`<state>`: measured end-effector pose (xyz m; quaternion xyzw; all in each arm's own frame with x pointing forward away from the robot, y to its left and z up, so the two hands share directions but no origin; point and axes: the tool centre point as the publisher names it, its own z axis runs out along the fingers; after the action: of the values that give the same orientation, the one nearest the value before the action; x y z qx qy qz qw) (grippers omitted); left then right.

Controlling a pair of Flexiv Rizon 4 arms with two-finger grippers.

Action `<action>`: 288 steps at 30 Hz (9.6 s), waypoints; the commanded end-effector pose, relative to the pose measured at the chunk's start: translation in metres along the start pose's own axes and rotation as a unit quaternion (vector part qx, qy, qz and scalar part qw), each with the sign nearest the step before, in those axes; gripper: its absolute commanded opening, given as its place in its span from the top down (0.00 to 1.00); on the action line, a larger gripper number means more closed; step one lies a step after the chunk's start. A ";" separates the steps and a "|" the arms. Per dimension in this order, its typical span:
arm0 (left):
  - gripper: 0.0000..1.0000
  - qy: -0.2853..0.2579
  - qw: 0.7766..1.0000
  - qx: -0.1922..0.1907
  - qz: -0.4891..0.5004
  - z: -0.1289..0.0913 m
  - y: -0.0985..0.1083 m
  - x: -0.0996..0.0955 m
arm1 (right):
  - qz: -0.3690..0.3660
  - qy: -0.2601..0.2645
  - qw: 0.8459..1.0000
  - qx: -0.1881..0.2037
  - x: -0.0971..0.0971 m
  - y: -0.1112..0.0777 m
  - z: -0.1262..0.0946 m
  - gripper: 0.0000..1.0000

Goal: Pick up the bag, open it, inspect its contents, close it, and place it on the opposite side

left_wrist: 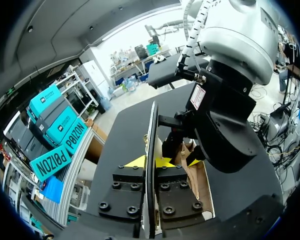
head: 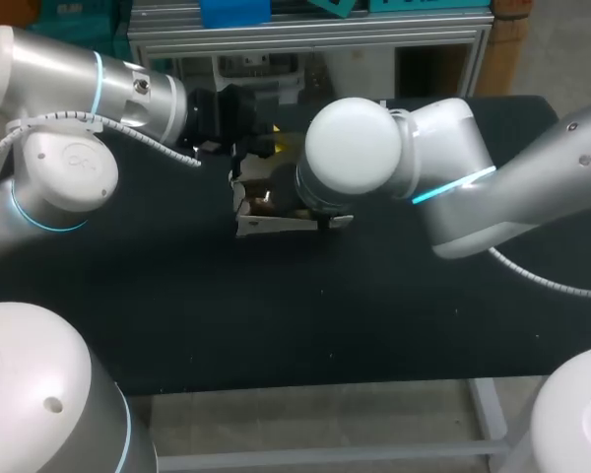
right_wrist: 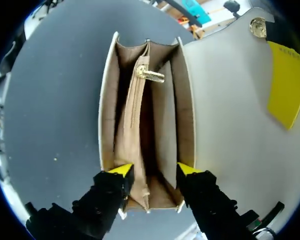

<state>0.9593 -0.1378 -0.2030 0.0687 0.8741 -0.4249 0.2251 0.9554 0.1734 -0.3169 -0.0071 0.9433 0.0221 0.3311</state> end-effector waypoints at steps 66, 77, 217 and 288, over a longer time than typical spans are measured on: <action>1.00 -0.008 1.000 0.010 -0.011 0.003 0.010 0.005 | 0.015 -0.077 0.997 -0.012 -0.008 0.010 -0.029 1.00; 1.00 -0.011 1.000 0.009 -0.015 0.003 0.011 0.003 | 0.008 -0.077 0.997 -0.019 -0.007 0.012 -0.028 1.00; 1.00 -0.066 0.987 0.049 0.141 -0.011 0.002 0.030 | -0.035 0.103 0.994 -0.002 0.051 0.022 0.025 0.00; 1.00 0.055 0.998 0.005 -0.030 0.059 0.059 0.001 | 0.016 -0.081 0.996 -0.024 0.079 -0.003 -0.096 1.00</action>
<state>0.9876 -0.1394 -0.2651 0.0630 0.8868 -0.4284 0.1618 0.8358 0.1701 -0.2839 0.0021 0.9152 0.0479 0.4002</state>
